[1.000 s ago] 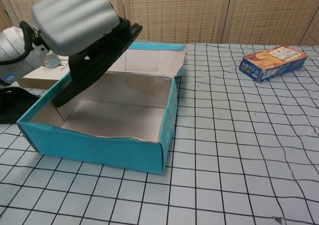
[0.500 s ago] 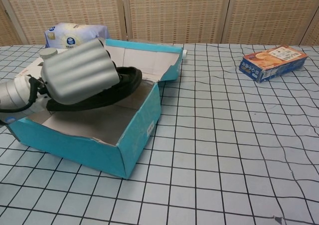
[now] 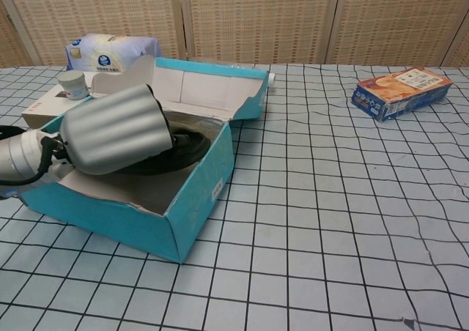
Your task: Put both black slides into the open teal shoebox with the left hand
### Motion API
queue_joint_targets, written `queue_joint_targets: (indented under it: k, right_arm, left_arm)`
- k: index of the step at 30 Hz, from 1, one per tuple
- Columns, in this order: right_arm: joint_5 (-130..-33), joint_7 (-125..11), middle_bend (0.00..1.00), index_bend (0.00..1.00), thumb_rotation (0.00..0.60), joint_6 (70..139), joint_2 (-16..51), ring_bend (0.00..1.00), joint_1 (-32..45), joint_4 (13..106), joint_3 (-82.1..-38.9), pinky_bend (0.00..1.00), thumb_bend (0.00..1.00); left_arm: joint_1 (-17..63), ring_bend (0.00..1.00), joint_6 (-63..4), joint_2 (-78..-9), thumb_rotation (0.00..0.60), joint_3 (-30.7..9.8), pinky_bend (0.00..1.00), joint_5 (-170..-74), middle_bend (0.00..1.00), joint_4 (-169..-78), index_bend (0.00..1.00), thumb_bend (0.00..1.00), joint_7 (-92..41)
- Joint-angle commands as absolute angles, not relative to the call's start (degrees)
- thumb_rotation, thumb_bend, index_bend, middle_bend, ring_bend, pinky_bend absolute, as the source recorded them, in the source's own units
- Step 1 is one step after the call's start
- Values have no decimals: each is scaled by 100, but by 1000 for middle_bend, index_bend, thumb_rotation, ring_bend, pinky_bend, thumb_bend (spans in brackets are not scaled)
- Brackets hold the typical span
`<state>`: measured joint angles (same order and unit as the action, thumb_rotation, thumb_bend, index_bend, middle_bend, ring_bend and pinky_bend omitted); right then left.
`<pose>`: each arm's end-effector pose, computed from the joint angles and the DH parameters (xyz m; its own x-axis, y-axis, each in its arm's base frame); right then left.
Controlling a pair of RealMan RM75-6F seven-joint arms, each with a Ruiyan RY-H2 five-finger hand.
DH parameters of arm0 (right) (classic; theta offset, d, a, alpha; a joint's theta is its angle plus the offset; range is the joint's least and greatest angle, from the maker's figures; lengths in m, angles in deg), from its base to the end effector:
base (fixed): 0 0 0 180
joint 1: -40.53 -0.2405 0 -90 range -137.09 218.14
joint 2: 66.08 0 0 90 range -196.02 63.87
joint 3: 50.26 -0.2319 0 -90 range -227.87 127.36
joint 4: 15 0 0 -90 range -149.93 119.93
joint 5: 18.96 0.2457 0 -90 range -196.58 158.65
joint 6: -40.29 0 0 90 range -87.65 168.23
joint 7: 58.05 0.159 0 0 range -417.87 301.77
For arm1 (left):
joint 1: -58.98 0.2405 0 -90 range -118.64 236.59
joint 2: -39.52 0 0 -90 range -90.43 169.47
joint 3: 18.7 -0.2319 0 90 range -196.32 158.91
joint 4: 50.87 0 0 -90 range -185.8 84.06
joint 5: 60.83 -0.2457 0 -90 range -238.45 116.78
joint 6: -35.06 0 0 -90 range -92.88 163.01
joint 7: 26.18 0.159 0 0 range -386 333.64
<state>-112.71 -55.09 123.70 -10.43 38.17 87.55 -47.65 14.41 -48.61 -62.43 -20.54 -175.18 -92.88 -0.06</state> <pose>-0.2775 -0.1574 0.1167 0.3303 -0.1478 0.9322 -0.9433 -0.0861 0.3206 -0.1378 0.3276 -0.0631 0.5702 -0.6777 0.4643 -0.0364 -0.5855 -0.8099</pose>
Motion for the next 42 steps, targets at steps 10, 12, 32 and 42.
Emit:
queue_joint_targets:
  k: [10,12,32,42]
  right_arm:
    - [-11311,-5426,0,0,593,12355,-1051,0,3800,8734,-4744,0,157]
    - [-11313,-5419,0,0,593,12335,-1050,0,3789,8733,-4741,0,158]
    - [-11327,-5502,0,0,592,12256,-1028,0,3756,8753,-4704,0,157]
    - [-11331,-5485,0,0,593,12238,-1028,0,3731,8731,-4709,0,157]
  left_arm:
    - [1324,900,-4700,-6951,600,-2298,951,-17314,998,-8055,884,606,-779]
    - [1304,898,-4707,-7037,600,-2375,949,-17347,995,-7893,882,603,-801]
    - [1387,98,-5061,-6400,600,-2106,447,-16726,88,-9783,0,464,-985]
    - [1675,120,-4067,-5279,600,-1748,308,-15586,150,-11947,16,455,-626]
